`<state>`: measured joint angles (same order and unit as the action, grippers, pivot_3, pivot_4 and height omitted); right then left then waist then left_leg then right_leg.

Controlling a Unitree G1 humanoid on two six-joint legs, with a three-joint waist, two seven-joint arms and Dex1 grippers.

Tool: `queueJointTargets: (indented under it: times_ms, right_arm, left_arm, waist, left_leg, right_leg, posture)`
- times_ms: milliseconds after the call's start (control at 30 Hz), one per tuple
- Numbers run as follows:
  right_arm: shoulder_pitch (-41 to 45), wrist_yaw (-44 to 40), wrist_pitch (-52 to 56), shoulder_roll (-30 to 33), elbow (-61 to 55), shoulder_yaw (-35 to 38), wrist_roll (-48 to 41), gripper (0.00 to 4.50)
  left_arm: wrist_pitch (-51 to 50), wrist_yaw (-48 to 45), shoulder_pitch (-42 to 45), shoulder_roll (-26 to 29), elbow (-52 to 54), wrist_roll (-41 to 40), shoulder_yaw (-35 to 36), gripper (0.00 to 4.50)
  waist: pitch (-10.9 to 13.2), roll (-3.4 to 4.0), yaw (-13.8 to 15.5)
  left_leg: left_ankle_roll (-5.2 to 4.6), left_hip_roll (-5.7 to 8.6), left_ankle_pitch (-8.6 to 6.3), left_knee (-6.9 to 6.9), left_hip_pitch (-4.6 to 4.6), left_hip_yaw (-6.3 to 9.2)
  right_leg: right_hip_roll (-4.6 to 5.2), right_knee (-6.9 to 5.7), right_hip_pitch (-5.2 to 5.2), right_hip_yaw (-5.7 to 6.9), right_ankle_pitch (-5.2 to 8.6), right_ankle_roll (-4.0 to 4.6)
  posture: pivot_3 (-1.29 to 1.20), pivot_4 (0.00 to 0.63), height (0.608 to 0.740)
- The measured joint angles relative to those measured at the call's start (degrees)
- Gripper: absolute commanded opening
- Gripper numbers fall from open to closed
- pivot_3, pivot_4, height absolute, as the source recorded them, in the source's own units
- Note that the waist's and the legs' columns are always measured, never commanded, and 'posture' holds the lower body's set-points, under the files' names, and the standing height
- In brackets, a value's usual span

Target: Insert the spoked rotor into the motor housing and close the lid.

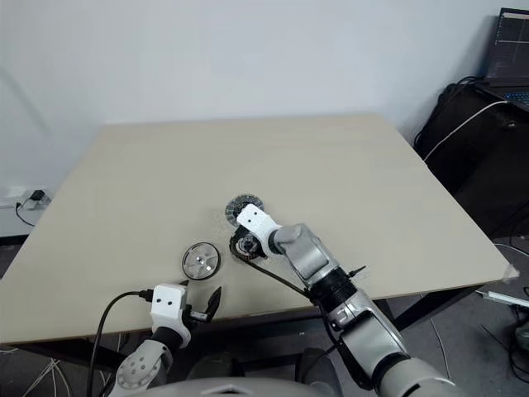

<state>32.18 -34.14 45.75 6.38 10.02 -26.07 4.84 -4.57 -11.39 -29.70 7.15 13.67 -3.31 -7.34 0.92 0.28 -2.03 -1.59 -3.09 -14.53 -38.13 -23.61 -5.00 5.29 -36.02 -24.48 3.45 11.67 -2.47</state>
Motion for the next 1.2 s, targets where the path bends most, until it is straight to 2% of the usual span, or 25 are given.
queueJointTargets:
  times_ms: [33, 133, 267, 300, 500, 667, 933, 1200]
  right_arm:
    - [-0.36, 0.56, 0.01, -0.07, -2.02, 1.08, -0.54, 2.02]
    - [-1.34, 2.42, -0.39, -0.06, -5.26, 2.68, -0.85, 1.44]
    - [-9.77, 8.14, -10.06, 0.59, -9.05, 3.07, 0.71, 0.10]
    - [-11.42, 9.01, -12.04, 0.74, -9.17, 3.07, 0.87, 0.04]
    - [-22.51, 12.34, -17.98, 1.74, -15.59, 5.33, 0.55, 0.04]
    - [-28.51, 13.77, -16.66, 2.49, -19.32, 6.87, 0.47, 0.04]
    - [-30.17, 15.67, -15.00, 1.59, -22.34, 8.56, -0.51, 0.04]
    - [-30.64, 16.57, -14.07, 1.10, -23.26, 8.59, -0.80, 0.04]
  left_arm:
    - [0.00, -0.01, 0.01, 0.00, 0.00, 0.00, 0.00, 4.50]
    - [-0.01, 0.00, 0.00, 0.01, 0.00, 0.00, -0.02, 4.50]
    - [0.40, 0.69, 0.07, -0.05, 0.00, 0.66, 0.10, 4.50]
    - [0.78, 1.22, 0.15, -0.13, -0.02, 0.99, 0.23, 4.50]
    - [4.93, 6.02, 2.36, -1.66, -0.24, 1.89, 5.23, 4.50]
    - [2.78, 4.70, 5.01, -2.10, -0.62, -3.58, 9.14, 4.50]
    - [-7.17, 1.15, 12.88, -2.63, -4.23, -14.88, 13.28, 4.50]
    - [-15.66, 0.09, 14.72, -3.00, -4.66, -19.61, 13.70, 4.50]
  waist:
    - [0.00, 0.00, 0.02]
    - [-0.01, -0.03, 0.09]
    - [-0.02, -0.06, 0.48]
    - [0.01, -0.05, 0.46]
    - [0.04, -0.09, 0.64]
    - [0.04, -0.11, 0.67]
    - [0.03, -0.20, 0.68]
    - [0.03, -0.27, 0.67]
  left_leg:
    - [0.00, 0.00, 0.00, 0.00, 0.00, 0.01]
    - [0.01, 0.00, 0.00, 0.00, 0.01, 0.01]
    - [0.01, 0.01, -0.01, 0.03, -0.03, 0.01]
    - [0.01, 0.01, -0.01, 0.03, -0.03, 0.00]
    - [0.01, -0.02, -0.01, 0.02, -0.01, 0.03]
    - [0.01, -0.01, -0.01, -0.04, 0.00, 0.02]
    - [-0.05, 0.01, 0.03, -0.04, 0.00, 0.08]
    - [-0.16, 0.03, 0.09, -0.04, 0.01, 0.09]
  right_leg:
    - [0.00, 0.00, 0.00, 0.00, 0.00, 0.00]
    - [0.01, 0.00, 0.01, 0.01, 0.00, 0.00]
    - [0.02, 0.06, 0.00, 0.02, 0.02, 0.00]
    - [0.02, 0.05, 0.00, 0.01, 0.02, 0.00]
    - [0.01, 0.02, 0.01, 0.02, 0.02, 0.00]
    - [0.03, 0.02, 0.04, 0.01, 0.01, 0.00]
    - [-0.02, 0.02, 0.08, 0.04, 0.01, 0.00]
    - [-0.02, 0.04, 0.09, 0.02, 0.01, 0.00]
  posture:
    - [0.00, 0.000, 0.740]
    - [0.00, 0.000, 0.740]
    - [0.00, 0.000, 0.740]
    - [0.00, 0.000, 0.740]
    - [0.00, 0.000, 0.740]
    - [0.00, 0.000, 0.740]
    - [0.00, 0.000, 0.740]
    - [0.00, 0.000, 0.740]
